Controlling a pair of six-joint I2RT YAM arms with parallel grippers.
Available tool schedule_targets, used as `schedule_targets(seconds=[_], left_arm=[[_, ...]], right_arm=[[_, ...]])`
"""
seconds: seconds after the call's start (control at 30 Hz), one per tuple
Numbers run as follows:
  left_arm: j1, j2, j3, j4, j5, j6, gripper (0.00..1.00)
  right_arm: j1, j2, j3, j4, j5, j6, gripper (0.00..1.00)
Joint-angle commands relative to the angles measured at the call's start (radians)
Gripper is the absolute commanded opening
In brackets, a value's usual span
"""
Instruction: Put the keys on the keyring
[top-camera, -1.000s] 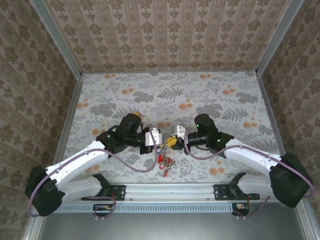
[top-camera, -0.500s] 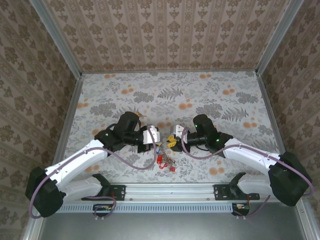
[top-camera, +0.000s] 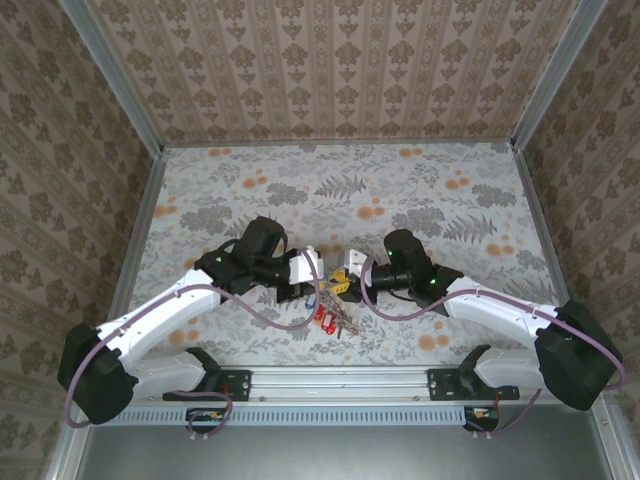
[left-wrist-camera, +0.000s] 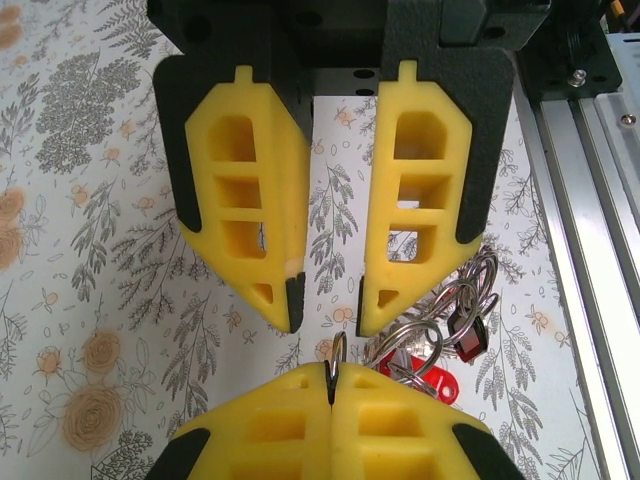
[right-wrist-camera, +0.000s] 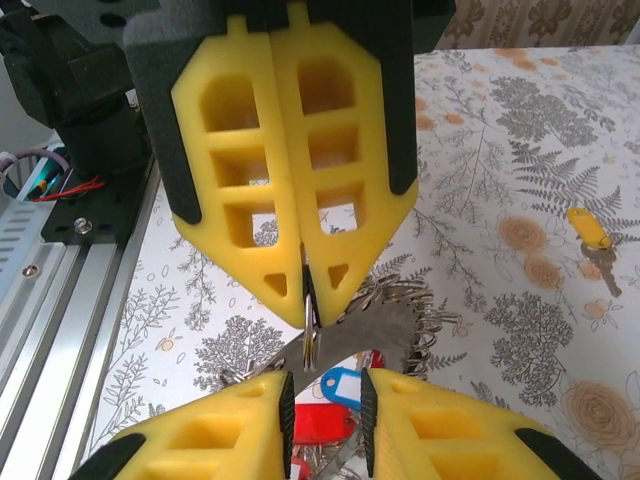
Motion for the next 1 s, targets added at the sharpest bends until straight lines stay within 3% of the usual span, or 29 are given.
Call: schedule_targets(seconds=[0.0,0.3,0.7,0.83,0.97], left_arm=[[0.002,0.001,0.044,0.009,0.039,-0.008,0.0],[0.002,0.006,0.053,0.009,0.047,-0.01,0.0],[0.002,0.044,0.057,0.006,0.024,-0.018,0.0],[0.002,0.045,0.066,0.0,0.024,-0.011,0.0],[0.006,0.04,0.073,-0.003,0.015,-0.022,0.0]], right_arm=[[0.009,0.009,0.004,0.039,-0.025,0.012,0.25],[0.03,0.057,0.018,0.045,-0.001,0.028,0.19],[0.035,0.079,0.008,0.144,0.039,0.102,0.19],[0.035,0.087,0.009,0.132,0.042,0.093,0.0],[0.036,0.08,-0.002,0.132,0.043,0.081,0.0]])
